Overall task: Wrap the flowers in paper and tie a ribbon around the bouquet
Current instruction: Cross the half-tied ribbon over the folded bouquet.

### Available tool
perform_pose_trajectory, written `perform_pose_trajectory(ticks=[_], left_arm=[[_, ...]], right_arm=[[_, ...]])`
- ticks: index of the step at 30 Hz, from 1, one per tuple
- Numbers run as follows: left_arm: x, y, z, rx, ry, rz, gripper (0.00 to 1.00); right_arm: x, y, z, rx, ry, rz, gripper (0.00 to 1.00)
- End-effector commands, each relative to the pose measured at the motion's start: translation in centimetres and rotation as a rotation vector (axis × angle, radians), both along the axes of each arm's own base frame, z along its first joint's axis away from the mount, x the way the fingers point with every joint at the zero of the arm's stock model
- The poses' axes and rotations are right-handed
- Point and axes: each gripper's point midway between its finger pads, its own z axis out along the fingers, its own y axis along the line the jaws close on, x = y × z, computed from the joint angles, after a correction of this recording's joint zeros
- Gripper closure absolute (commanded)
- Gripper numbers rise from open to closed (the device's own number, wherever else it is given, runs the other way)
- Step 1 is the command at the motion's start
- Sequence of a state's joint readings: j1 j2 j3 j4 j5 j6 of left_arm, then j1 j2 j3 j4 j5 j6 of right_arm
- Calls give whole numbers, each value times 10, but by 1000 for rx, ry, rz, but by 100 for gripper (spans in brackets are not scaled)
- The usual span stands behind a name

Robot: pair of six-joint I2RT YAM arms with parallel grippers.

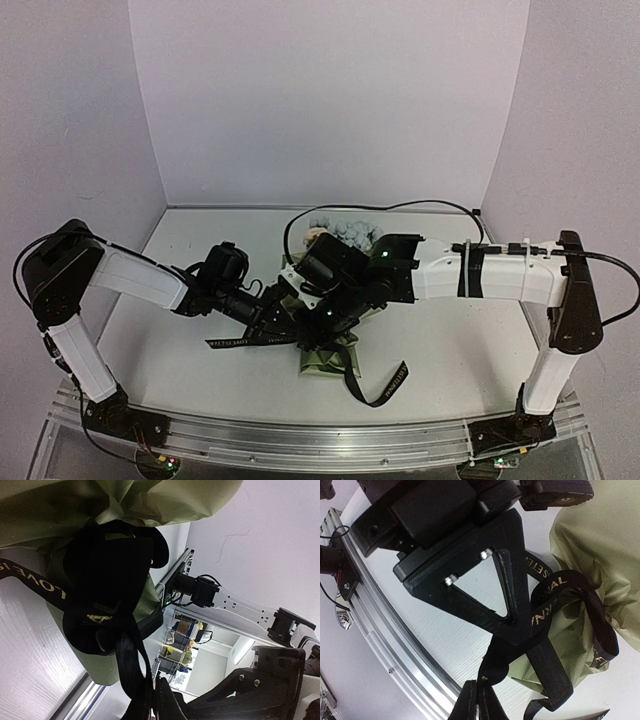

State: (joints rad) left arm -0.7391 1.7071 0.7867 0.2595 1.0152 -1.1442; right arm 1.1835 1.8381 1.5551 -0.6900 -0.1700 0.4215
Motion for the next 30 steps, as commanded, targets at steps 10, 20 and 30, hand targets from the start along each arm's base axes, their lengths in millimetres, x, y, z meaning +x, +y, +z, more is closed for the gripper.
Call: perform_pose_trajectory(ticks=[10,20,30], left_arm=[[2,-6,12,-26,-70,-54,100],[1,-4,14,-12,-91,-62,100],[2,-3,17,-6,-105,-66,100]], right_arm=[[10,-51,8,-48,-146,-51,38],[15,-74,-24,-98,-132,-94,51],[22,-65,-48,-135,-122,-89,59]])
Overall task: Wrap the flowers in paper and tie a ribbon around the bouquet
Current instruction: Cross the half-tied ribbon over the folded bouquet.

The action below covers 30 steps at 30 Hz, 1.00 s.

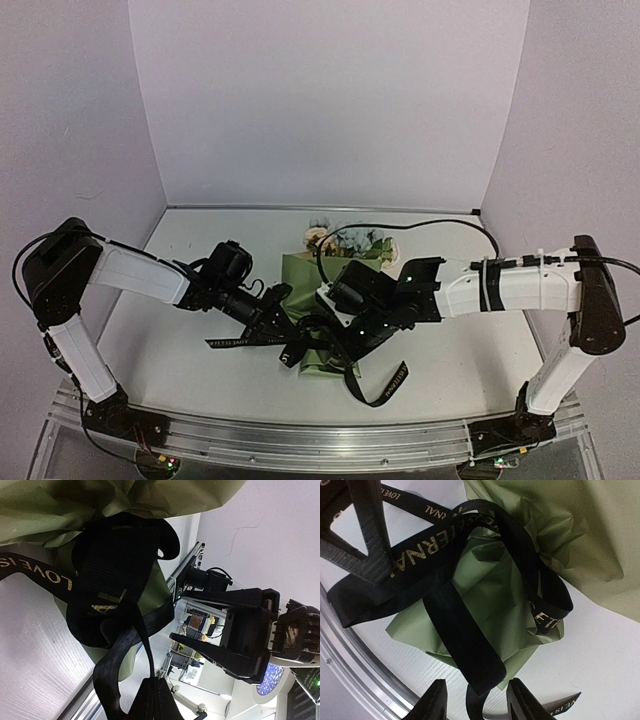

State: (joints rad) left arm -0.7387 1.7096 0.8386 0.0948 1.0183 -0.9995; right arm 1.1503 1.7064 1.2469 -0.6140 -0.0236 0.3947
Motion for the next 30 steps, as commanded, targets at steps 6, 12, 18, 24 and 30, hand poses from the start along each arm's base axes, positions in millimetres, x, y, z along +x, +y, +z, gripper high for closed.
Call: perform_pose_trajectory(ticks=[6,12,18,24,30], left_arm=[[4,-5,21,-40,-62,-16,100],[4,-5,20,-41,-63,-18,100],[2,-3,21,-38,-76,-27,100],[-1,4,19,0,-122,-41,100],[-8,19,4,98,-182,-65,100]], right_arm=[[11,6,-4,3,-24,-19,68],[18,1,1,2,-55,-53,85],[23,-4,7,9,-69,-81,100],[34,-22,19,-3,-103,-156,100],[41,-41,21,-19,-95,-213,100]])
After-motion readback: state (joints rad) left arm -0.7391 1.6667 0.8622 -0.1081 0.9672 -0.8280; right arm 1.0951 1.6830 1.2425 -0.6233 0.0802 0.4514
